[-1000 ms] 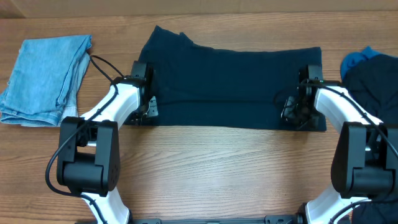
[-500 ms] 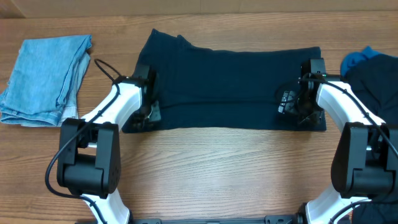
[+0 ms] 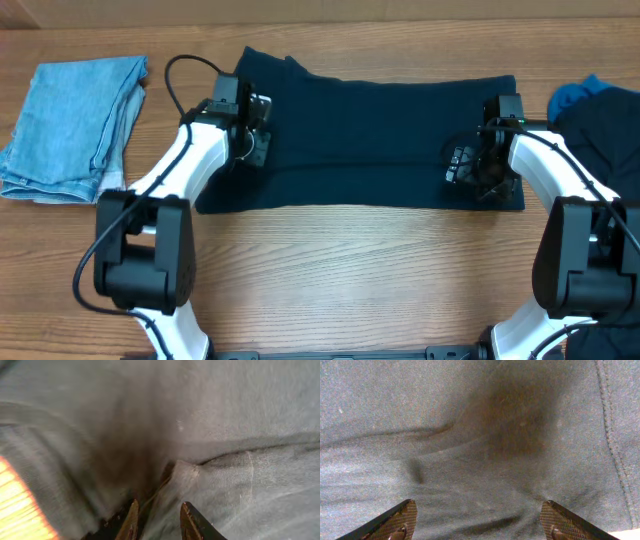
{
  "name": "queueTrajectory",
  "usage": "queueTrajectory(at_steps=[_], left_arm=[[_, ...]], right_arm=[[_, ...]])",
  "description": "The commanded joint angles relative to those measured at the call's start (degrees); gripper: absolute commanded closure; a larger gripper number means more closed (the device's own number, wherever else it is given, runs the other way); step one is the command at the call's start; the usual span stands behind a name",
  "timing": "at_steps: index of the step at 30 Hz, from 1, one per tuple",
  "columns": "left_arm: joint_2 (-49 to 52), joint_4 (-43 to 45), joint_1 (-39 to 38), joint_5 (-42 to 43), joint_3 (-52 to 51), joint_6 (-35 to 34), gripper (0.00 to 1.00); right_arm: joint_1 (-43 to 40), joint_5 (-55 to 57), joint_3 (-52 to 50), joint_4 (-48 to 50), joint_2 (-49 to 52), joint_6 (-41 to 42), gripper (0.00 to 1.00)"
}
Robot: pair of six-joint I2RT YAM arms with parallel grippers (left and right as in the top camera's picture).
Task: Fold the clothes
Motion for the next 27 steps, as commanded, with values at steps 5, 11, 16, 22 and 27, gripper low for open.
queueTrajectory(at_steps=[5, 11, 16, 22, 27], left_arm=[[4.2, 2.1, 0.0, 2.7, 0.9, 4.1, 0.92], [4.2, 2.6, 0.0, -5.0, 3.8, 4.1, 0.96], [4.2, 4.8, 0.0, -5.9, 5.7, 4.1, 0.95], [4.2, 7.6, 0.0, -10.3, 5.9, 2.2, 0.45], [4.1, -0.9, 0.0, -14.2, 16.5, -5.1, 0.39]], right_arm=[[-0.3, -0.5, 1.2, 0.2, 0.4, 0.2, 0.17], [-0.3, -0.4, 1.0, 0.4, 0.4, 0.2, 0.17], [-0.3, -0.3, 1.0, 0.5, 0.4, 0.2, 0.17], [-0.3, -0.2, 1.0, 0.7, 0.4, 0.1, 0.14], [-0.3, -0.3, 6.4, -1.0, -0.3, -2.3, 0.1]])
